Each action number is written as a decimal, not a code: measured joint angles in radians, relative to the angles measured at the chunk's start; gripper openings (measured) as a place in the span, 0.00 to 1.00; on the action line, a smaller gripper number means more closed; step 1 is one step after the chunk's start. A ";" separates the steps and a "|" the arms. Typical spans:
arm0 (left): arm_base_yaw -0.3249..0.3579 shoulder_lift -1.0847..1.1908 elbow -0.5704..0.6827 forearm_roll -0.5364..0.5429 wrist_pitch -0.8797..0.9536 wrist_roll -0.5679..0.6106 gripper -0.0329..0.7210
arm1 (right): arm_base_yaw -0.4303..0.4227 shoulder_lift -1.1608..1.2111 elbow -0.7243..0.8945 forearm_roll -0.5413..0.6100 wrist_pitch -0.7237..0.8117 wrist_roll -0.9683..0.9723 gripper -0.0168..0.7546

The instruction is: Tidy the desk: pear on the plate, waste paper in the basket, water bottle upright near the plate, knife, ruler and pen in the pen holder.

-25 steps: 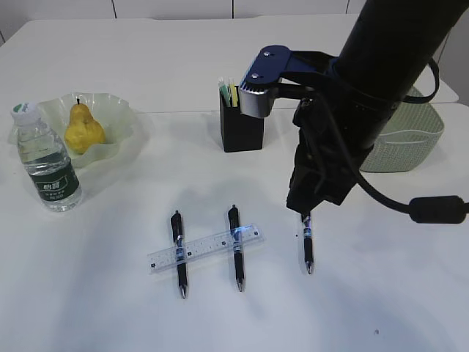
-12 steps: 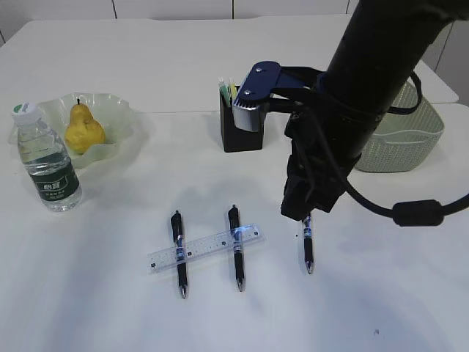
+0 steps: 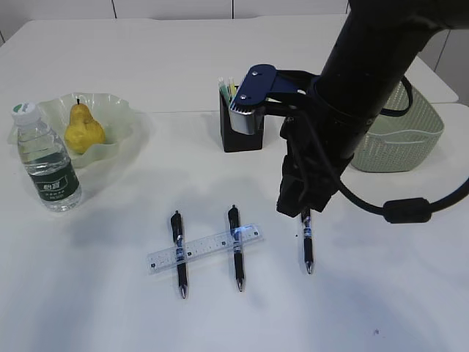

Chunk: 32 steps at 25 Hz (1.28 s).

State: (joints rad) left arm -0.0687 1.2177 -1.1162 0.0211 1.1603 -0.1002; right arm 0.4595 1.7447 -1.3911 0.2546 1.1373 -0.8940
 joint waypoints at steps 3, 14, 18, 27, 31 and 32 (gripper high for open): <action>0.000 -0.085 0.087 0.002 -0.098 0.000 0.64 | 0.000 0.001 0.000 -0.002 -0.009 -0.002 0.34; 0.000 -0.260 0.460 0.041 -0.501 0.000 0.62 | 0.000 0.089 -0.020 -0.008 -0.019 -0.008 0.34; 0.000 -0.260 0.501 0.037 -0.578 0.000 0.61 | 0.000 0.140 -0.054 -0.025 -0.012 -0.016 0.34; 0.000 -0.262 0.502 0.008 -0.589 0.000 0.61 | 0.001 0.266 -0.200 -0.058 0.025 -0.104 0.34; 0.000 -0.262 0.502 0.006 -0.581 0.000 0.61 | 0.027 0.299 -0.223 -0.074 0.031 -0.158 0.34; 0.000 -0.262 0.502 0.006 -0.580 0.000 0.61 | 0.040 0.306 -0.229 -0.073 0.035 -0.171 0.34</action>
State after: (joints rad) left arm -0.0687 0.9557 -0.6147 0.0272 0.5801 -0.1002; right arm 0.4992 2.0509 -1.6196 0.1813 1.1719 -1.0647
